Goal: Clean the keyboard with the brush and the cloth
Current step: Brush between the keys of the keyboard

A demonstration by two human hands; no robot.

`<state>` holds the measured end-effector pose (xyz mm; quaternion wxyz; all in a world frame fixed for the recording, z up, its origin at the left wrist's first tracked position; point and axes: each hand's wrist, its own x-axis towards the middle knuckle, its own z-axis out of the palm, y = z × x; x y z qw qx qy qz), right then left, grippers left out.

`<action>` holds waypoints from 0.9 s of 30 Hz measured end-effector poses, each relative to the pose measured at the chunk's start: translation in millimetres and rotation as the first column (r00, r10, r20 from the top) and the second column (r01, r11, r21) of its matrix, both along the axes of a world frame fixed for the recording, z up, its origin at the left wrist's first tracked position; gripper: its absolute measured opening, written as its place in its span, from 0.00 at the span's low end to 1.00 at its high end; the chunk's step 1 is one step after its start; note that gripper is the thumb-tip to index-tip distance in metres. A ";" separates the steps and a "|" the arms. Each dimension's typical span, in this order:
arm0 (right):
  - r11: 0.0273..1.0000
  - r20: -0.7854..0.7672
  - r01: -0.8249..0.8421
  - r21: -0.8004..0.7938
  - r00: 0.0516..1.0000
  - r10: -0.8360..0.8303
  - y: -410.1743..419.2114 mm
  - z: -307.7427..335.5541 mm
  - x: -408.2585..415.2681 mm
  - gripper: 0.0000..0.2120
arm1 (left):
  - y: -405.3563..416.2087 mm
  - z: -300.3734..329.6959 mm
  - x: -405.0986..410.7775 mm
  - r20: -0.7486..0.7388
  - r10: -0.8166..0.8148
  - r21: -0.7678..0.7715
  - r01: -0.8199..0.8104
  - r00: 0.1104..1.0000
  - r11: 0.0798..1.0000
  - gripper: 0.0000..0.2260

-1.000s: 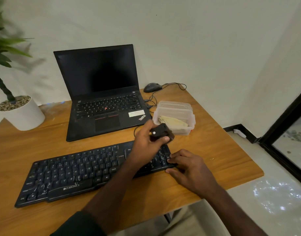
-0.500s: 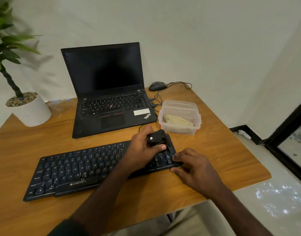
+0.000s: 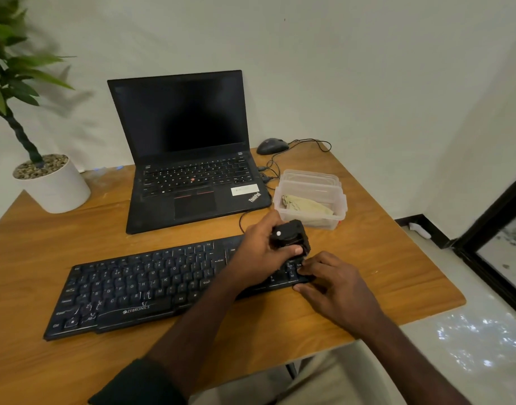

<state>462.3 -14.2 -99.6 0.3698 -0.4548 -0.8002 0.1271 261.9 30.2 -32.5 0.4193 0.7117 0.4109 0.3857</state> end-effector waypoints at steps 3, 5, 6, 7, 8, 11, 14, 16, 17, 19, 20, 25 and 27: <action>1.000 0.002 -0.001 0.005 1.000 0.001 -1.0 -0.5 0.3 0.13 | 3.2 1.8 -2.0 0.047 0.098 0.021 -0.100 0.994 0.995 0.17; 1.000 -0.002 -0.006 0.003 1.000 0.006 -1.5 -0.8 0.1 0.13 | 1.8 5.2 -17.3 0.068 0.157 -0.006 -0.157 0.985 0.988 0.13; 1.000 0.000 -0.007 0.000 1.000 0.007 -1.4 -0.7 -0.4 0.13 | 1.2 7.1 -26.2 0.070 0.162 -0.029 -0.160 0.984 0.987 0.12; 1.000 0.007 -0.006 -0.001 1.000 0.006 -1.2 -0.6 -0.9 0.13 | 0.0 10.1 -33.8 0.056 0.146 -0.052 -0.143 0.988 0.988 0.12; 1.000 0.015 -0.007 -0.002 1.000 0.007 -0.5 -0.1 -1.3 0.13 | -0.4 11.3 -38.3 0.021 0.120 -0.071 -0.118 0.993 0.990 0.13; 1.000 0.029 -0.017 0.001 0.999 0.017 1.1 1.5 -2.0 0.14 | -1.0 9.2 -28.6 -0.078 0.035 -0.078 -0.042 0.996 0.996 0.13; 1.000 0.048 -0.009 0.007 0.999 0.008 0.4 0.3 -1.5 0.14 | -0.4 -0.5 0.1 -0.082 0.020 0.019 -0.018 0.996 1.000 0.16; 1.000 0.064 0.000 0.011 0.998 -0.001 -1.3 -0.2 -0.7 0.13 | 0.1 -2.7 10.6 -0.021 0.029 0.041 -0.028 0.999 0.999 0.17; 1.000 0.073 0.000 0.017 0.997 -0.001 -1.9 -0.2 -0.4 0.13 | 0.4 -1.6 10.3 0.015 0.046 0.040 -0.046 0.999 0.998 0.17; 0.999 0.096 -0.003 0.038 0.995 -0.001 -2.4 -0.3 -0.9 0.12 | 1.2 3.1 -0.7 0.042 0.105 0.015 -0.106 0.994 0.994 0.16; 0.999 0.107 -0.003 0.049 0.994 -0.003 -2.3 -0.2 -1.6 0.12 | 1.5 6.0 -10.0 0.035 0.136 0.004 -0.136 0.990 0.991 0.14; 0.993 0.132 -0.023 0.115 0.991 0.007 -1.2 0.5 -4.2 0.11 | -1.7 16.3 -43.0 -0.106 0.098 -0.051 -0.104 0.989 0.993 0.13; 0.991 0.141 -0.033 0.128 0.990 0.015 -0.5 0.3 -4.0 0.11 | -4.1 11.8 -31.9 -0.102 0.067 -0.067 -0.074 0.993 0.995 0.13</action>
